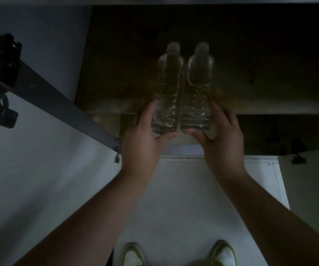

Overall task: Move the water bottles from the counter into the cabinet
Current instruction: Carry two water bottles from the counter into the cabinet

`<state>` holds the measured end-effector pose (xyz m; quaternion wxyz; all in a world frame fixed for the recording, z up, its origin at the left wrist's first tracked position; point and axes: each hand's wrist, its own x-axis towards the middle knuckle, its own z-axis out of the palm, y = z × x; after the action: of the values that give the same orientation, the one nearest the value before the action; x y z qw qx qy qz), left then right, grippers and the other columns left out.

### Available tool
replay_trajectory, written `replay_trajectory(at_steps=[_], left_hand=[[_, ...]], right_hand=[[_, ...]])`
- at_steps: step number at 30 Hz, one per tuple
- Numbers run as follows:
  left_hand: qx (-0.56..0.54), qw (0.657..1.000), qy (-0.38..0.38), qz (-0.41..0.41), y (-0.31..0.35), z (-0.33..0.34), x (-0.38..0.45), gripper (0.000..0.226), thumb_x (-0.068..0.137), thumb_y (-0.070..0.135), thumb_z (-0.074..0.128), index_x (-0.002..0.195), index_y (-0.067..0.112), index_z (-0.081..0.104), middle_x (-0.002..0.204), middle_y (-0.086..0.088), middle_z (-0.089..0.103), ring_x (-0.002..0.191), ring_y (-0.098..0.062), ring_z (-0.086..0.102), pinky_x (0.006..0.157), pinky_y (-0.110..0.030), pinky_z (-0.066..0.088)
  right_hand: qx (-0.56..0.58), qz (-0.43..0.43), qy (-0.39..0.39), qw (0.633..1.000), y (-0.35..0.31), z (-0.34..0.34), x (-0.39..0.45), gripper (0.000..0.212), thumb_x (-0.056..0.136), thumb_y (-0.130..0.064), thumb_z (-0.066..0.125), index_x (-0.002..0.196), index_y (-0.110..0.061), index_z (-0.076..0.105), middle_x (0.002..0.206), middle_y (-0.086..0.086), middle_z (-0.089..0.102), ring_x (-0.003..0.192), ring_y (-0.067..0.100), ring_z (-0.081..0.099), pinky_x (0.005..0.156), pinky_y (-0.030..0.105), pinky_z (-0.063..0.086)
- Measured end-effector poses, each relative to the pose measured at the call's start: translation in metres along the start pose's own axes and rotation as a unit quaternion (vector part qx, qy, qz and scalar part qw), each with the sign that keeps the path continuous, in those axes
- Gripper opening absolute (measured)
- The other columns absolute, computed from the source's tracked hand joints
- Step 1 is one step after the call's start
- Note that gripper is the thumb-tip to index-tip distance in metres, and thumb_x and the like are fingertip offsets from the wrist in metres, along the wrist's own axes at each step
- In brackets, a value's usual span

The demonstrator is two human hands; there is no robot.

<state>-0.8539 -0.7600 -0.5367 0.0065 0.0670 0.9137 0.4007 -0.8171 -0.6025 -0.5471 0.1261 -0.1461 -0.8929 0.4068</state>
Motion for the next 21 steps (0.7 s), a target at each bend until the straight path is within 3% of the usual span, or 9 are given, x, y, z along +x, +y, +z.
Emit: replay_trajectory(at_steps=[2, 5, 7, 13, 16, 21], left_hand=[[0.023, 1.0, 0.004, 0.005, 0.003, 0.003, 0.006, 0.082, 0.073, 0.037, 0.081, 0.144, 0.021, 0.043, 0.133, -0.002, 0.06, 0.118, -0.019, 0.058, 0.091, -0.04, 0.054], [0.073, 0.996, -0.019, 0.038, 0.001, 0.002, 0.019, 0.076, 0.083, 0.042, 0.069, 0.148, 0.02, 0.037, 0.139, -0.006, 0.054, 0.121, -0.023, 0.055, 0.092, -0.042, 0.053], [0.098, 0.992, -0.035, 0.072, -0.004, 0.0, 0.025, 0.068, 0.091, 0.034, 0.062, 0.151, 0.019, 0.033, 0.145, -0.009, 0.049, 0.12, -0.028, 0.056, 0.091, -0.044, 0.053], [0.106, 0.989, -0.016, 0.104, -0.008, 0.007, 0.028, 0.062, 0.097, 0.016, 0.059, 0.152, 0.014, 0.031, 0.149, -0.015, 0.044, 0.112, -0.029, 0.061, 0.087, -0.039, 0.054], [0.103, 0.99, 0.014, 0.095, -0.008, 0.01, 0.036, 0.057, 0.097, 0.022, 0.058, 0.149, 0.015, 0.037, 0.144, -0.017, 0.046, 0.111, -0.03, 0.059, 0.087, -0.043, 0.054], [0.106, 0.989, 0.048, 0.087, -0.005, 0.015, 0.053, 0.054, 0.094, 0.019, 0.063, 0.144, 0.013, 0.045, 0.135, -0.021, 0.05, 0.116, -0.033, 0.054, 0.084, -0.029, 0.043]], right_hand=[[-0.013, -0.016, 0.003, 1.0, -0.002, 0.002, 0.01, 0.069, 0.08, -0.037, 0.069, 0.142, -0.023, 0.044, 0.142, 0.001, 0.049, 0.125, 0.015, 0.049, 0.101, 0.03, 0.046], [-0.051, -0.057, -0.001, 0.997, 0.002, 0.005, 0.026, 0.063, 0.087, -0.031, 0.066, 0.144, -0.022, 0.041, 0.145, 0.005, 0.046, 0.128, 0.021, 0.05, 0.102, 0.036, 0.046], [-0.063, -0.075, -0.003, 0.995, 0.008, 0.006, 0.032, 0.061, 0.091, -0.023, 0.062, 0.147, -0.022, 0.038, 0.149, 0.007, 0.041, 0.127, 0.022, 0.05, 0.102, 0.04, 0.048], [-0.114, -0.114, 0.065, 0.985, 0.018, 0.018, 0.031, 0.05, 0.093, -0.017, 0.056, 0.141, -0.024, 0.047, 0.14, 0.018, 0.044, 0.124, 0.028, 0.049, 0.095, 0.029, 0.046], [-0.102, -0.113, 0.081, 0.985, 0.022, 0.024, 0.031, 0.05, 0.094, -0.01, 0.058, 0.141, -0.025, 0.046, 0.14, 0.016, 0.048, 0.124, 0.029, 0.051, 0.098, 0.031, 0.044], [-0.112, -0.104, 0.088, 0.984, 0.025, 0.029, 0.04, 0.057, 0.095, -0.002, 0.054, 0.146, -0.023, 0.041, 0.14, 0.013, 0.053, 0.108, 0.027, 0.063, 0.091, 0.037, 0.053]])
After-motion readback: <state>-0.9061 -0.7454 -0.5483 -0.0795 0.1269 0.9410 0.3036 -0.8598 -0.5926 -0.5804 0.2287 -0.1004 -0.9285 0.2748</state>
